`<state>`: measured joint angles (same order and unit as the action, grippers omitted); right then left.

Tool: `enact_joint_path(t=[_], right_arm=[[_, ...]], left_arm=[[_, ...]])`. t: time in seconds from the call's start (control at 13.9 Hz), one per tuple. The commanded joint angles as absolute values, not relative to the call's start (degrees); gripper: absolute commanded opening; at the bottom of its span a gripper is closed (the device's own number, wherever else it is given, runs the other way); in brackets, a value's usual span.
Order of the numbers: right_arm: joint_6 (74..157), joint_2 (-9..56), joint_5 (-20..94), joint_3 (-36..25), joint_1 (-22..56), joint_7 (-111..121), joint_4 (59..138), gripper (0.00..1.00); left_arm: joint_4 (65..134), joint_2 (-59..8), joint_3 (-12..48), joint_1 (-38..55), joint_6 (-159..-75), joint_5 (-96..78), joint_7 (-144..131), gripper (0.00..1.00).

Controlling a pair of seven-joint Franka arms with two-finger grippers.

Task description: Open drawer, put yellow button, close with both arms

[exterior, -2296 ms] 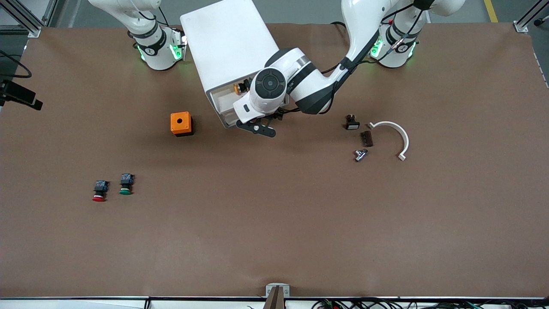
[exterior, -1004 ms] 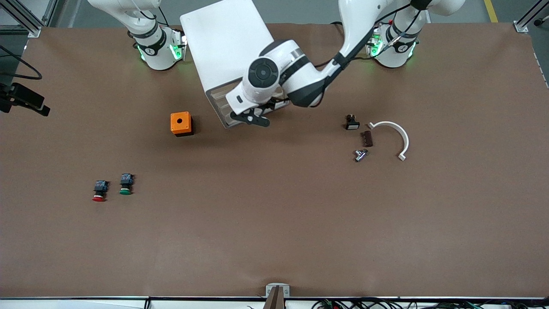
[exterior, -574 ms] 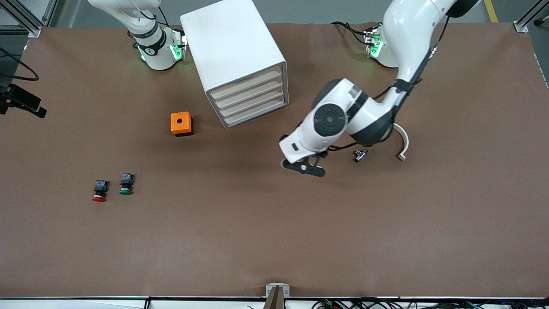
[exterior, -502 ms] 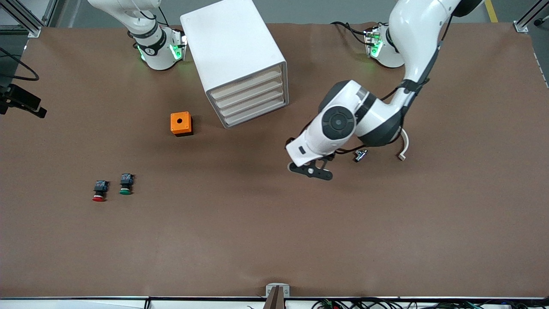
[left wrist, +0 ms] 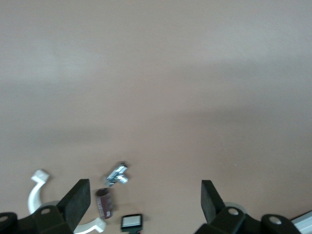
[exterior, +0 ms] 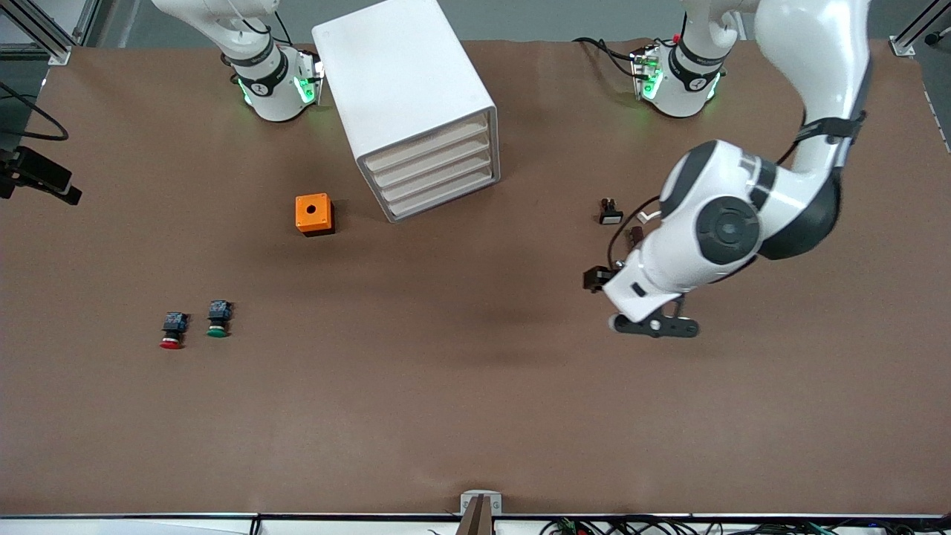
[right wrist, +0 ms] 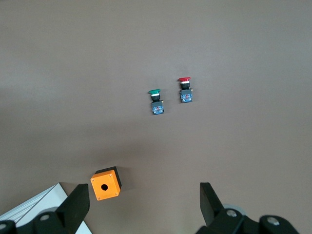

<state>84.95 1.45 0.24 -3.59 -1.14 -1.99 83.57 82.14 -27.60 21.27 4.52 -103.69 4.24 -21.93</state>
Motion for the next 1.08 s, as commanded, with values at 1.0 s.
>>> enact_joint_path(t=[1.0], right_arm=[[85.5,1.8,0.0,-3.2,-1.8,0.4,82.9,1.00]], left_arm=[[83.6,-6.9,0.4,5.3,-91.6,4.3,-4.0,1.00]])
